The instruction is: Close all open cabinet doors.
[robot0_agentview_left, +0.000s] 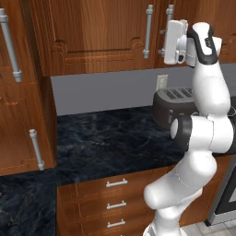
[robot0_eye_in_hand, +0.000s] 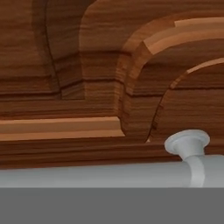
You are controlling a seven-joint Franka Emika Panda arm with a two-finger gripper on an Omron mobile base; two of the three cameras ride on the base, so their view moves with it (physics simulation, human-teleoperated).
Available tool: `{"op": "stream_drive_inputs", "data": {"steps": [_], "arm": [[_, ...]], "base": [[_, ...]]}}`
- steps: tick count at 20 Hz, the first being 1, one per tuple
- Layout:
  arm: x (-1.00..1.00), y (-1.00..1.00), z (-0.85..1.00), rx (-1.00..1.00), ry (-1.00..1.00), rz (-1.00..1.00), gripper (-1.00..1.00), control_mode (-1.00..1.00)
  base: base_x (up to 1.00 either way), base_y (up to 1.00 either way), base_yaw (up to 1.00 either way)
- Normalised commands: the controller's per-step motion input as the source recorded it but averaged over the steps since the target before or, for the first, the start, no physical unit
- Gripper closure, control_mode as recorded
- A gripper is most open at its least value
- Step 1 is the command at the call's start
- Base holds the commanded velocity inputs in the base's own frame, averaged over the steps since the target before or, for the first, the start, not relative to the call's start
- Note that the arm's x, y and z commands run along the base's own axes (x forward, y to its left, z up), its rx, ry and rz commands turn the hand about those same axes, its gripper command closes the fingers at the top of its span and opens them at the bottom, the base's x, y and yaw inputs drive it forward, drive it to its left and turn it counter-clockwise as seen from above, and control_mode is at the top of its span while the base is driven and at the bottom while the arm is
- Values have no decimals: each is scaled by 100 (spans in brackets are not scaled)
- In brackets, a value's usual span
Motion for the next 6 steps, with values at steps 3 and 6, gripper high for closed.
{"op": "stream_drive_inputs", "data": {"steps": [3, 6], "arm": [[25, 2, -27, 0, 4, 0, -100, -100], [5, 5, -25, 0, 0, 0, -100, -100]], "base": [[0, 0, 0], [0, 0, 0]]}}
